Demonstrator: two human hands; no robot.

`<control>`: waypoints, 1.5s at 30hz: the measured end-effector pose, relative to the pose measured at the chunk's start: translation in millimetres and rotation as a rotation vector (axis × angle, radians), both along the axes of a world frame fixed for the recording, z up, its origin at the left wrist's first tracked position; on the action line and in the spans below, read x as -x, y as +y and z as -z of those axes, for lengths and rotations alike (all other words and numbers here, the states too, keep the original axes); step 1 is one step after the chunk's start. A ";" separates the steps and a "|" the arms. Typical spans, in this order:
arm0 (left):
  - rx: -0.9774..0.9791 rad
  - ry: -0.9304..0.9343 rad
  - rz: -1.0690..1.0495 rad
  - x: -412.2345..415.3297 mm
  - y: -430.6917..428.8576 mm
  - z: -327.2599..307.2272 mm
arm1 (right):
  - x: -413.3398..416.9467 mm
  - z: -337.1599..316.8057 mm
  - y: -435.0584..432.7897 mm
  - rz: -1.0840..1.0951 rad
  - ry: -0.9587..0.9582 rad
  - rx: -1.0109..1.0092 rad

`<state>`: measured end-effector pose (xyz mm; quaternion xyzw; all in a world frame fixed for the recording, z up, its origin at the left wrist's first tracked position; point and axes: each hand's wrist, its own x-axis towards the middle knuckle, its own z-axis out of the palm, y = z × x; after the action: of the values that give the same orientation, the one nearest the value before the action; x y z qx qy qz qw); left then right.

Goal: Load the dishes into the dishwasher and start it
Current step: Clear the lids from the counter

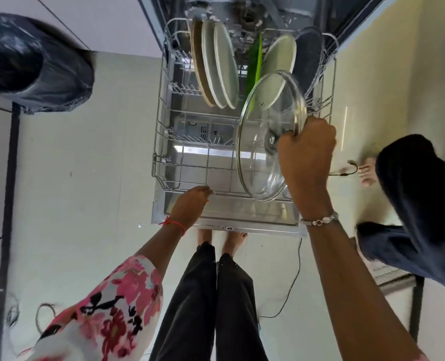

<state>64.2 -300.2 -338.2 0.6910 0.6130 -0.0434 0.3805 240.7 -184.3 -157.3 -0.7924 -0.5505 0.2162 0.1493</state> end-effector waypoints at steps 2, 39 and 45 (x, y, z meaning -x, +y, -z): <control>-0.001 0.016 0.011 3.8 -0.6 12.3 | 11.8 20.2 0.4 -0.014 -0.022 0.031; 0.017 0.130 0.028 21.0 -1.3 90.9 | 36.4 186.0 -4.1 -0.121 -0.175 0.202; 0.067 0.038 -0.020 31.4 6.8 64.5 | 36.0 167.0 -14.3 -0.198 -0.231 0.172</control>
<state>32.8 -293.4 -402.6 0.6710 0.6251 -0.0732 0.3921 204.7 -198.7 -324.3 -0.7638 -0.6188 0.1837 -0.0055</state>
